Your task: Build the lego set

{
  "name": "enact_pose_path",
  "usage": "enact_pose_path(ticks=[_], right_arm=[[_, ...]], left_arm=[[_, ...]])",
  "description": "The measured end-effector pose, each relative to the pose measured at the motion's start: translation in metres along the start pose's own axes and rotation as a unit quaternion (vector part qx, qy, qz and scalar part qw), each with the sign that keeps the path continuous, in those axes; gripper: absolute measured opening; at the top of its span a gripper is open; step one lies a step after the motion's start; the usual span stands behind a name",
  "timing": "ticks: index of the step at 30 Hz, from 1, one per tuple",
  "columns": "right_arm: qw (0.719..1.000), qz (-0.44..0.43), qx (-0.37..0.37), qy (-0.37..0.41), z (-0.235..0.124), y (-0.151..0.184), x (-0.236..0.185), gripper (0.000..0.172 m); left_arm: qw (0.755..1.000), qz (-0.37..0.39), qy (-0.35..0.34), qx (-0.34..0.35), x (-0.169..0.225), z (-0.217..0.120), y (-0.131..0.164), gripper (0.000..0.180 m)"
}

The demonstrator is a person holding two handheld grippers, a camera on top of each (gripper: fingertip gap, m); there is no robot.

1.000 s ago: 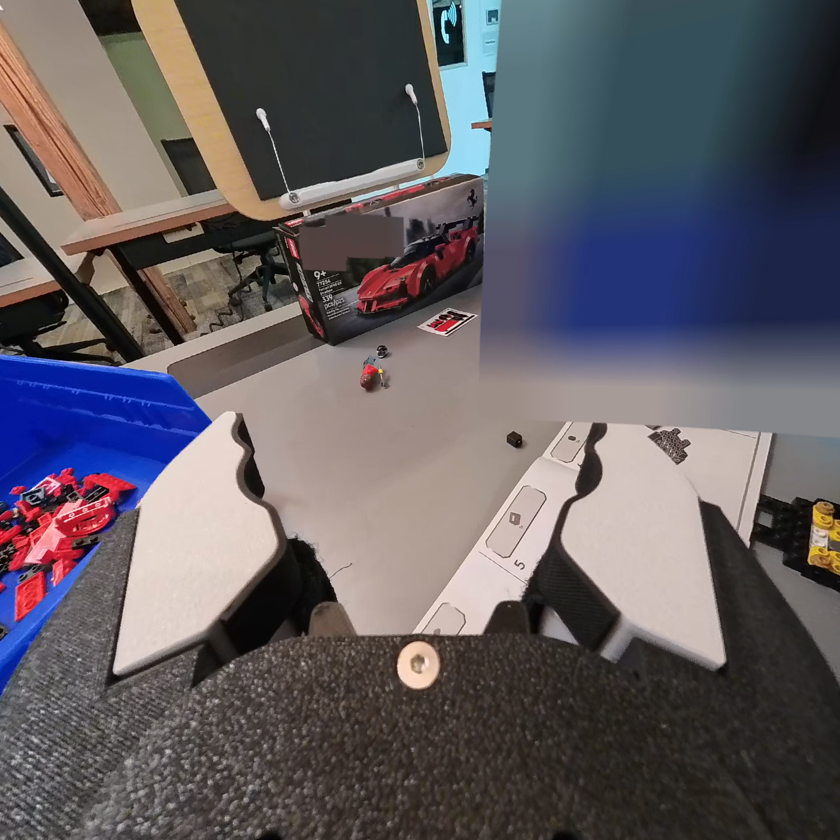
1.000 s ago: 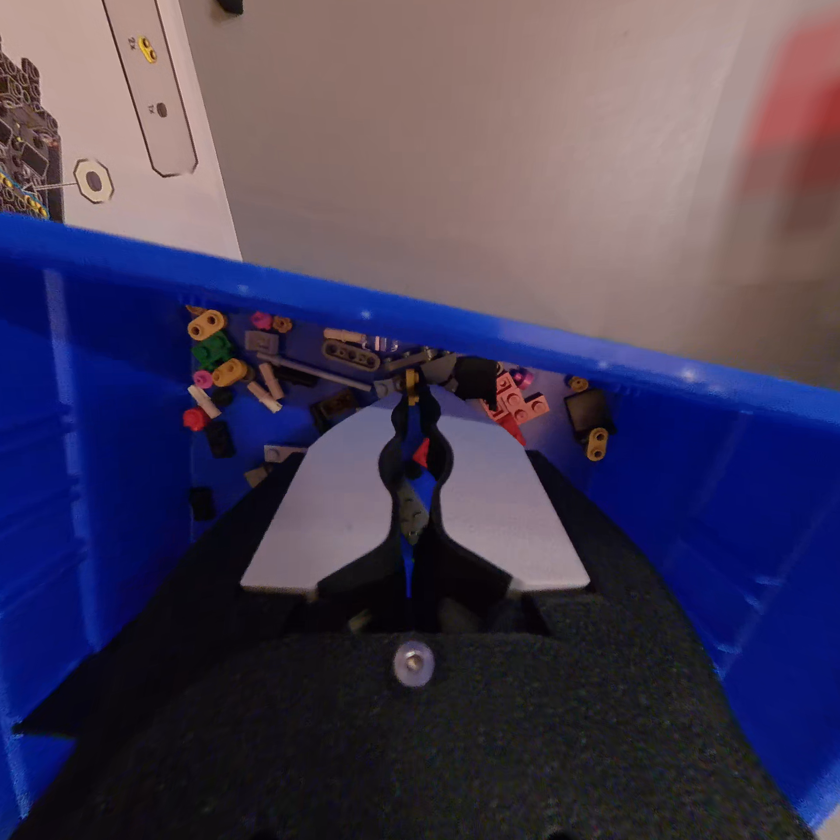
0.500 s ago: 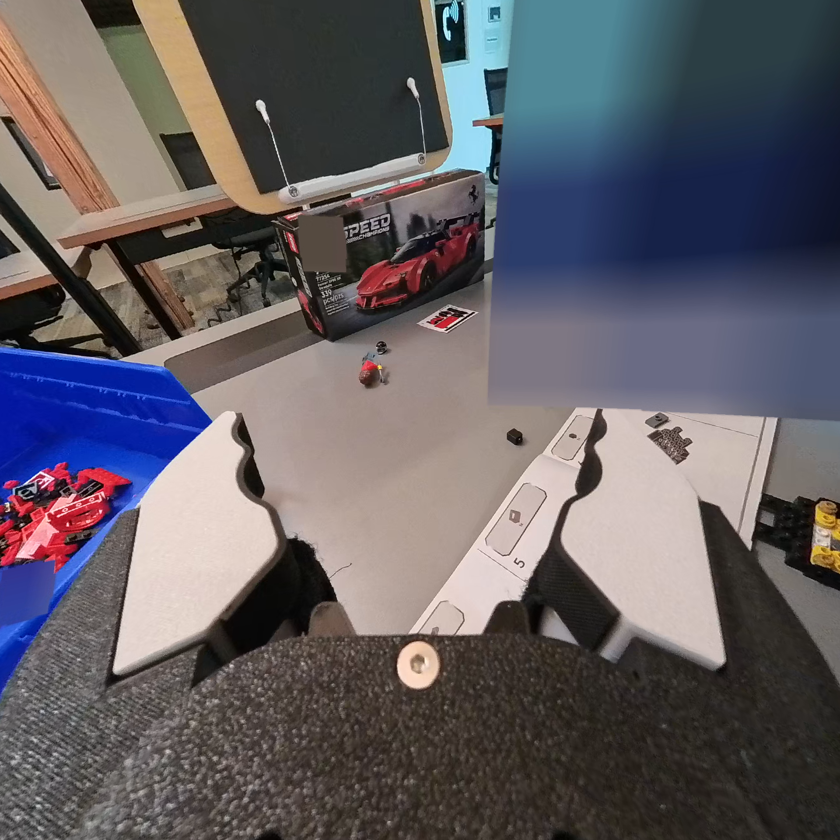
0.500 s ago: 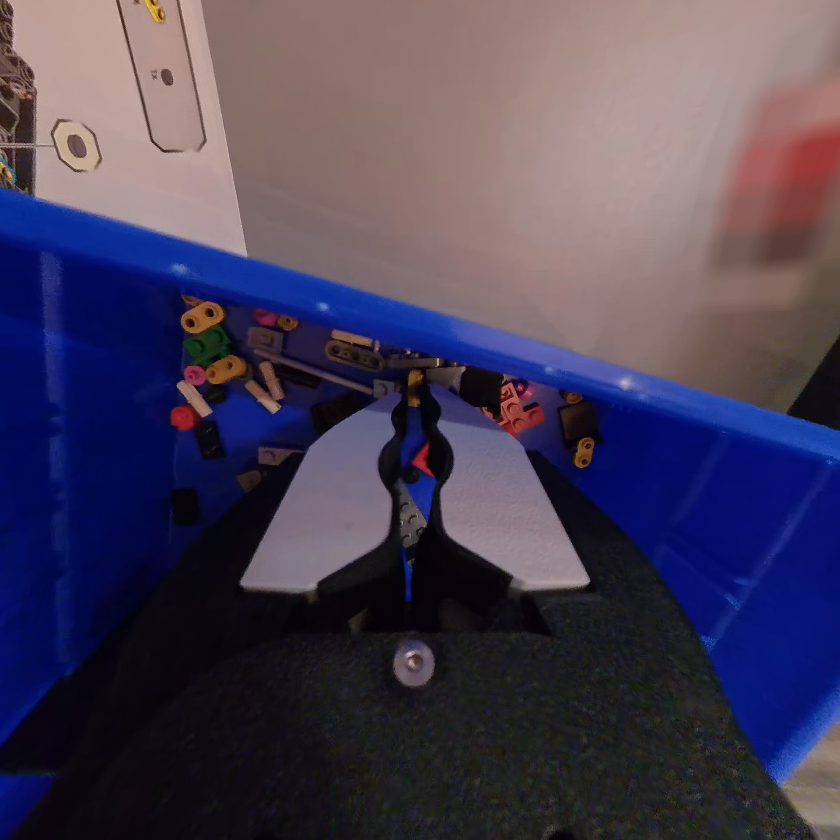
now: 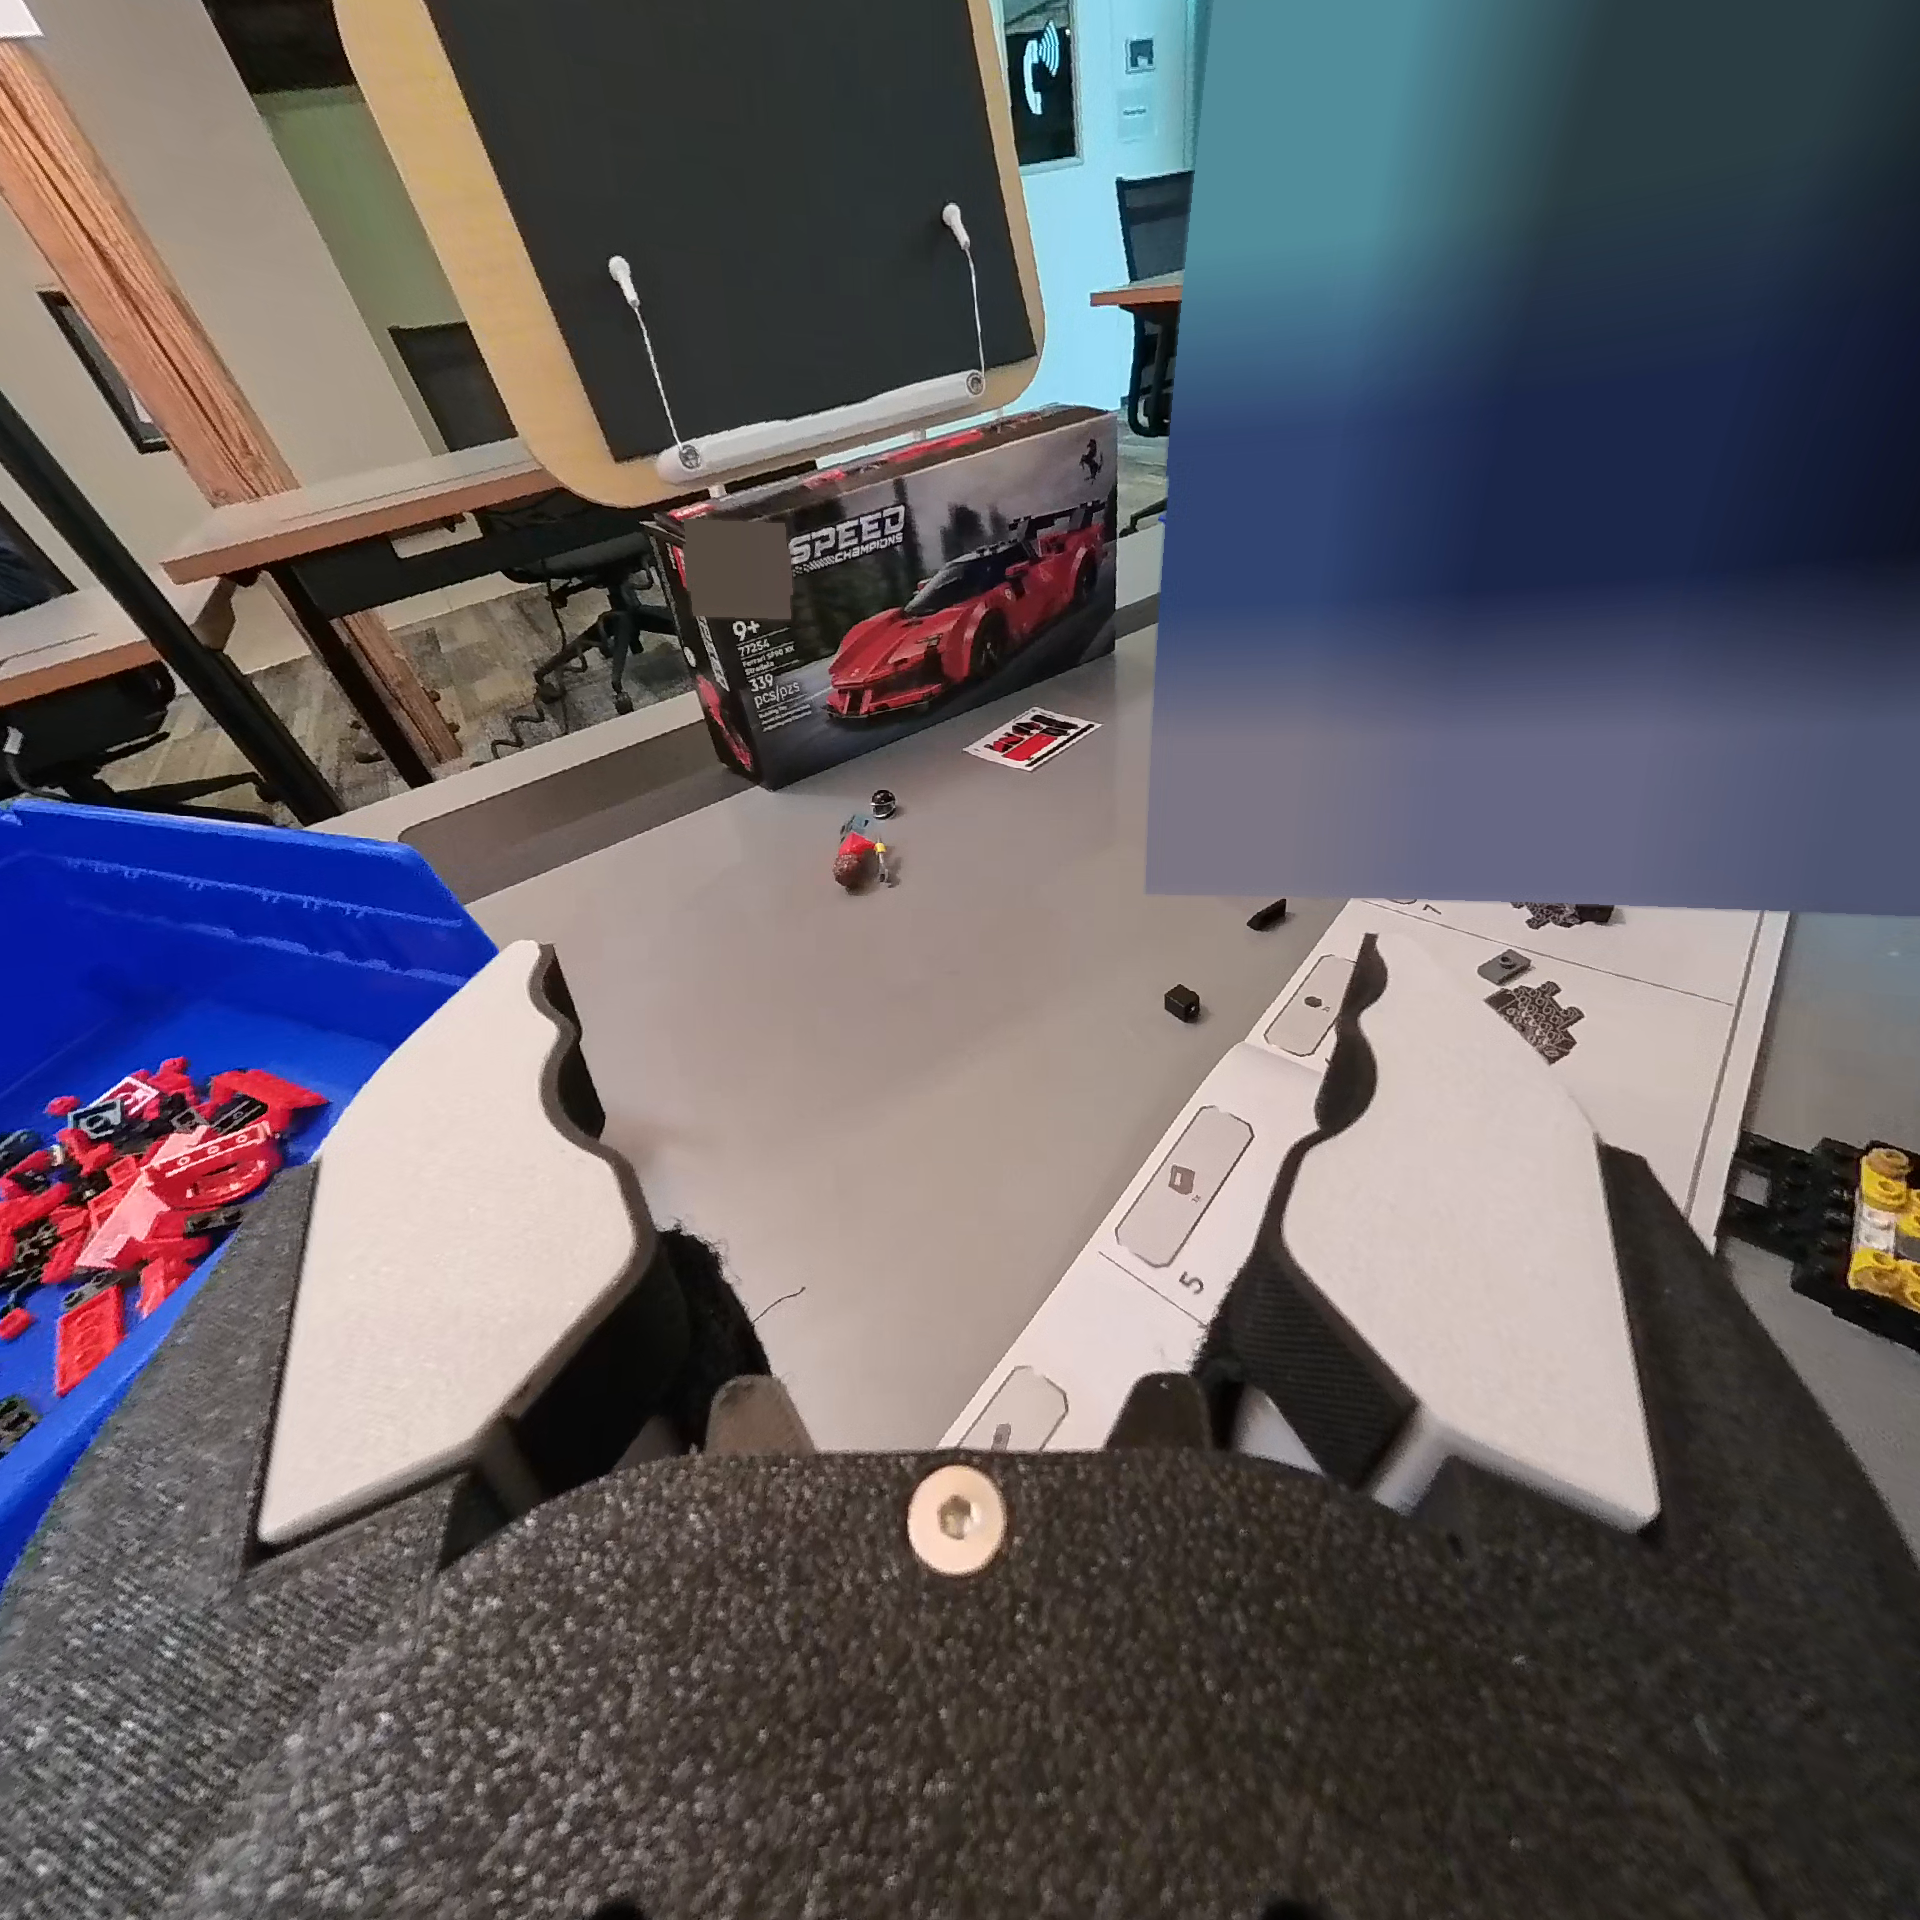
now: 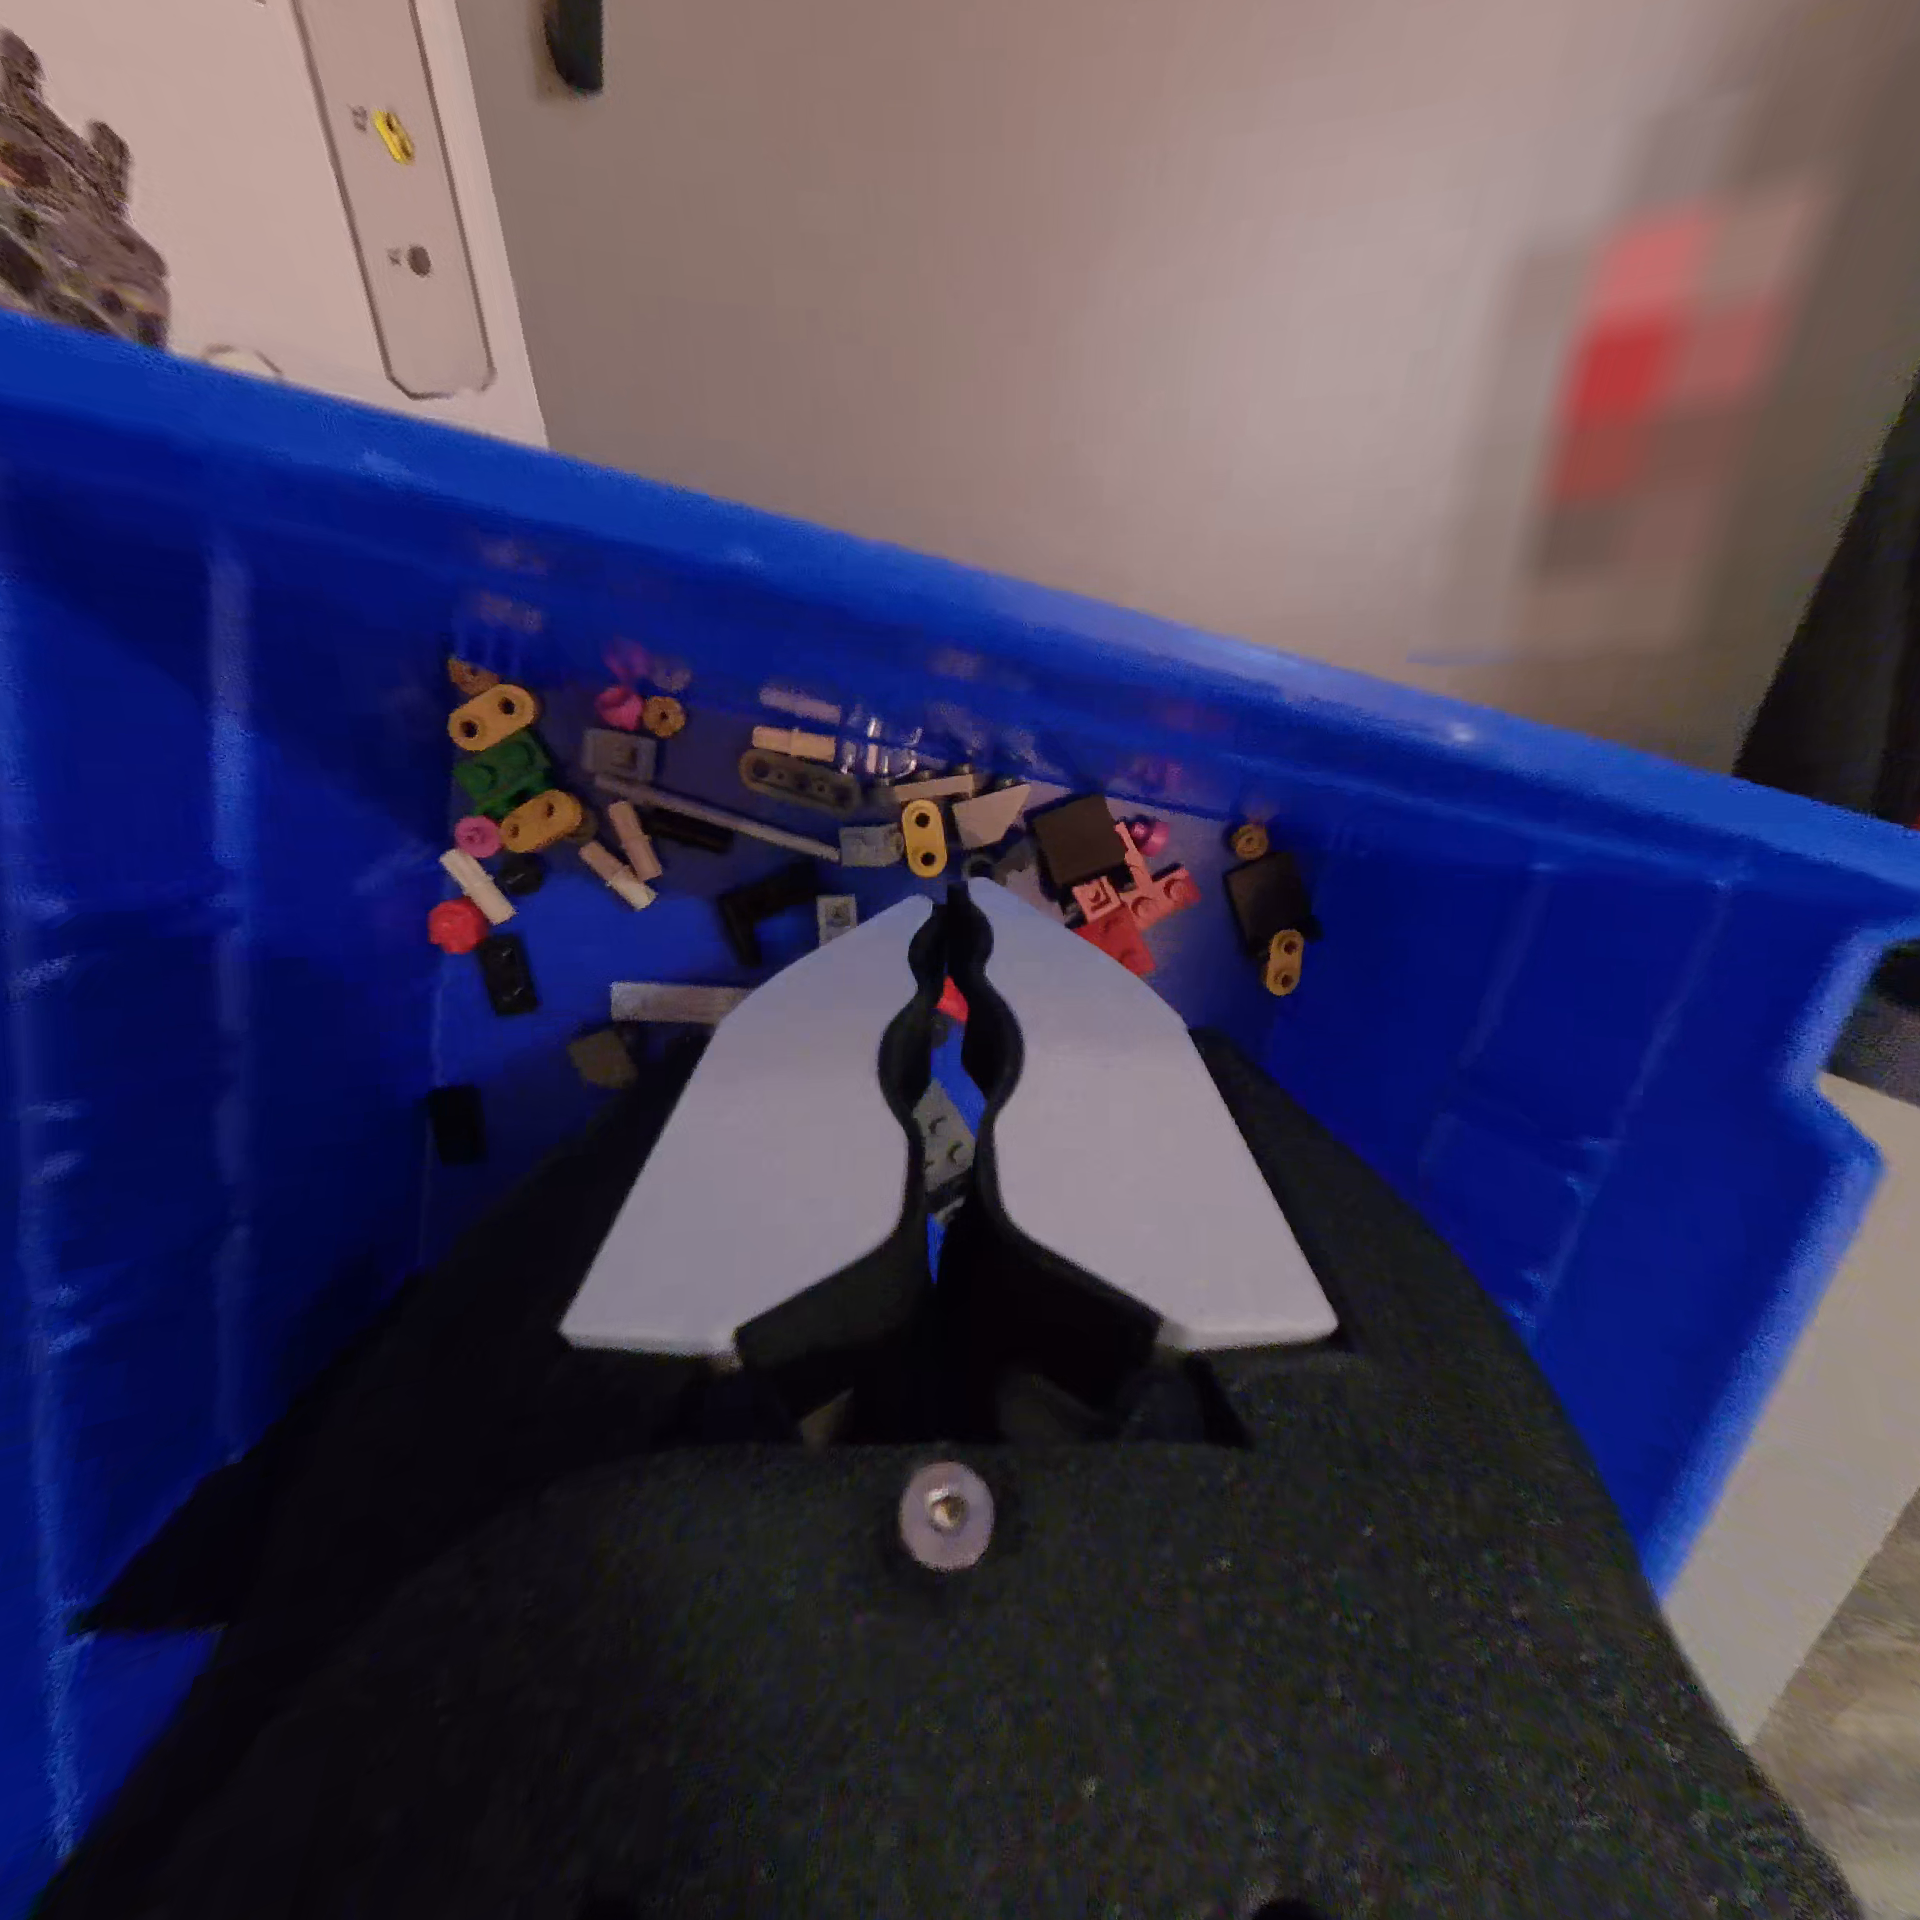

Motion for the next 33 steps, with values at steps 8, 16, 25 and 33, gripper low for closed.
enact_pose_path(ticks=[8,16,25,33], right_arm=[[0.999,-0.018,-0.027,-0.034,0.012,0.000,-0.005,0.012],[0.997,0.000,-0.050,-0.063,0.023,0.003,0.004,0.015],[0.997,0.006,-0.047,-0.067,0.026,0.005,0.002,0.013],[0.996,0.006,-0.038,-0.076,0.025,0.007,-0.002,0.000]], left_arm=[[1.000,0.004,0.011,0.002,0.005,0.003,0.000,0.135],[1.000,0.001,-0.006,0.006,0.000,-0.006,-0.003,0.134],[1.000,0.004,0.006,-0.002,0.002,0.000,0.000,0.135],[1.000,0.008,0.005,-0.002,0.003,-0.002,-0.001,0.135]])
Point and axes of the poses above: each gripper's, where its closed fingertips meet, z out along the fingers, y out of its underside, x = y × z across the jaws, the point moved 6 cm from there along -z, back along the fingers, and after that the axes turned 8 degrees about x, right-handed, at the moved point
